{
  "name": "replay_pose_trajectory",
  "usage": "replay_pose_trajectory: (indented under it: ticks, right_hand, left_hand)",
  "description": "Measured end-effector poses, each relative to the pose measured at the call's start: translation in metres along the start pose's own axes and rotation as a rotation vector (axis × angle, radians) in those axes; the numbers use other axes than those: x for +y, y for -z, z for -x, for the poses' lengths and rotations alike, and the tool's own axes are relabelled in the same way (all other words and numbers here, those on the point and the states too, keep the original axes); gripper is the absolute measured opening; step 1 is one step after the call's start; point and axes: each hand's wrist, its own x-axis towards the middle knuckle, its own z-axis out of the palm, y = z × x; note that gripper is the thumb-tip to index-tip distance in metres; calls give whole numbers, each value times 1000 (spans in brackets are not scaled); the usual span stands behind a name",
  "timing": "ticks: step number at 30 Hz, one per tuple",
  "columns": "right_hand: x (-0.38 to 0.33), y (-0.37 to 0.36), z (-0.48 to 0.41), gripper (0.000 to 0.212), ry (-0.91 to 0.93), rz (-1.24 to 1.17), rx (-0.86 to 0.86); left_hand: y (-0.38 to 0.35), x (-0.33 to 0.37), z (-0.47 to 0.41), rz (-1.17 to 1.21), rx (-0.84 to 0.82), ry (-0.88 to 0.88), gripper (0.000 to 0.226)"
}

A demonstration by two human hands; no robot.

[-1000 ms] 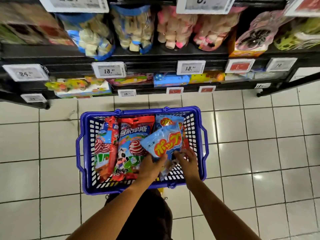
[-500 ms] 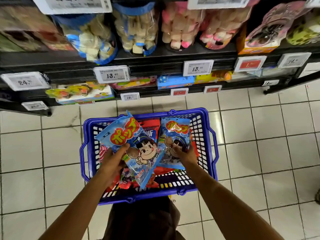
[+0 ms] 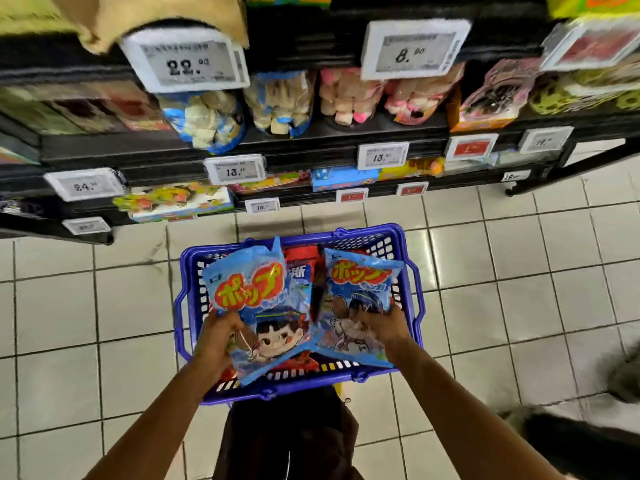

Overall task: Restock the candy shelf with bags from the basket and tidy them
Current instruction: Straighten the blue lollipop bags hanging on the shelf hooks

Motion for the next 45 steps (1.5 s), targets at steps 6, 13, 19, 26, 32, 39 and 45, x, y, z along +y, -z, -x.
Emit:
replay_pose_trajectory:
  ticks: [6, 13, 19, 26, 32, 39, 45]
  right_hand:
    - [-28, 34, 105, 49, 123, 21, -148]
    - [-120, 46, 261, 26, 208, -159, -215]
    - [-225, 14, 399, 59, 439, -224, -300]
    - [-332, -28, 534, 47, 776, -253, -302]
    - [-413, -34, 617, 61, 1070, -300, -278]
    - [-488, -20, 686, 47, 1311, -385, -305]
    - [-537, -7, 735, 61, 1463, -400, -333]
  left_hand:
    - [28, 46, 94, 14, -25, -103, 38]
    - [67, 139, 249, 66, -202, -197, 37]
    - [138, 232, 363, 50, -185, -435, 115]
    - [218, 334, 499, 114, -159, -816, 134]
    - [252, 409, 585, 96, -217, -1128, 79]
    - [258, 468, 636, 65, -249, -1376, 57]
    - [245, 504, 665, 89, -331, -1398, 78]
